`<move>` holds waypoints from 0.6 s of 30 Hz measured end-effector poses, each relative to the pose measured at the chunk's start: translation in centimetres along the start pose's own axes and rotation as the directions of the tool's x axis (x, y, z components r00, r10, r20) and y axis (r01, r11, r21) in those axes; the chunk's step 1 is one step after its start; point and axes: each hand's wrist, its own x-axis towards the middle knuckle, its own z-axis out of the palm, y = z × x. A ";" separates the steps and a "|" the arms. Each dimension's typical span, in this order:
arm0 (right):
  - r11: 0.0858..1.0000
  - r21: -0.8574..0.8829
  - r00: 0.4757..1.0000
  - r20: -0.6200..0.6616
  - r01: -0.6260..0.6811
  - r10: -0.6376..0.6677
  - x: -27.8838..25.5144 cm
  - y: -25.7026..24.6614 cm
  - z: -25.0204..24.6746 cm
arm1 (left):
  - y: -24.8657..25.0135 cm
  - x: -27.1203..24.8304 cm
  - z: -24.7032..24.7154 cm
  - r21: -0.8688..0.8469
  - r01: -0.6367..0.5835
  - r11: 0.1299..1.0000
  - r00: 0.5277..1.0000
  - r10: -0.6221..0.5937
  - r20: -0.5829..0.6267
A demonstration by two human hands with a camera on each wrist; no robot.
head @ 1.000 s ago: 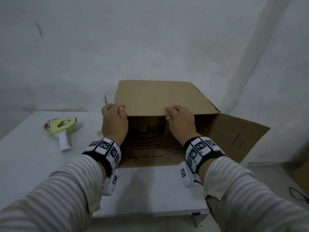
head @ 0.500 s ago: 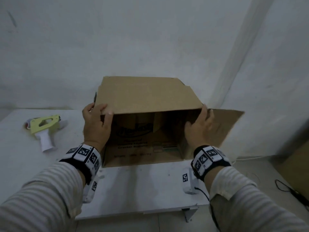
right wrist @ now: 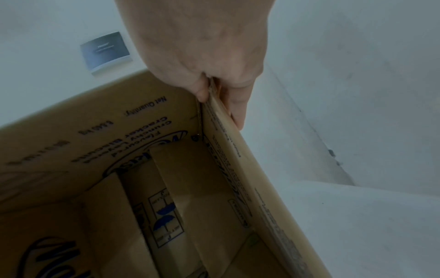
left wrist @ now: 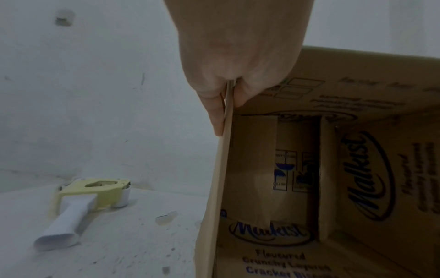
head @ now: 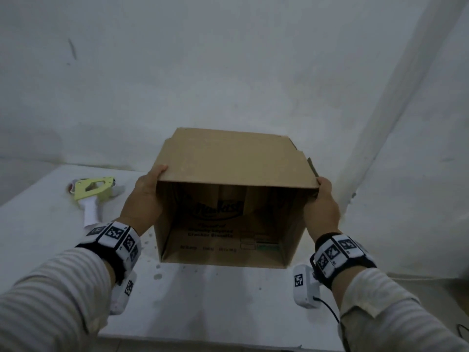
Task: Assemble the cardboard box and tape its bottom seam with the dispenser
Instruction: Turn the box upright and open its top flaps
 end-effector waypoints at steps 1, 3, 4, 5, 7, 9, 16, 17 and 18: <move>1.000 0.006 1.000 0.003 0.010 -0.010 0.2 -0.2 -0.3 | 0.4 0.5 -0.4 -0.002 0.029 1.000 0.999 -0.029 -0.017; 0.999 0.025 0.999 -0.007 0.034 -0.034 0.6 -0.7 -0.9 | 1.3 1.7 -1.4 0.045 0.070 0.997 0.997 -0.068 -0.046; 0.998 0.032 0.999 -0.014 0.049 -0.049 0.9 -1.1 -1.3 | 1.6 2.4 -2.1 0.062 0.044 0.997 0.998 -0.041 -0.038; 0.997 0.042 0.998 -0.021 0.064 -0.063 1.2 -1.6 -1.8 | 2.1 3.0 -3.0 0.078 0.032 0.996 0.999 -0.031 -0.019; 0.994 0.067 0.996 -0.033 0.085 -0.083 2.1 -2.8 -2.9 | 3.0 4.4 -4.9 0.136 0.034 0.990 0.999 -0.035 0.001; 0.994 0.081 0.997 -0.026 0.076 -0.075 3.1 -3.8 -3.9 | 4.2 6.1 -6.5 0.193 0.069 0.979 0.997 -0.075 0.024; 0.979 0.181 0.996 0.000 0.090 -0.092 4.0 -5.0 -5.0 | 6.3 8.8 -8.4 0.231 0.157 0.960 0.973 -0.190 0.128; 0.986 0.126 0.993 0.008 0.113 -0.114 3.8 -4.9 -4.7 | 6.3 8.8 -8.3 0.244 0.170 0.955 0.970 -0.206 0.127; 0.987 0.052 0.988 0.023 0.149 -0.150 3.7 -4.6 -4.3 | 6.1 8.9 -8.3 0.255 0.173 0.951 0.970 -0.209 0.124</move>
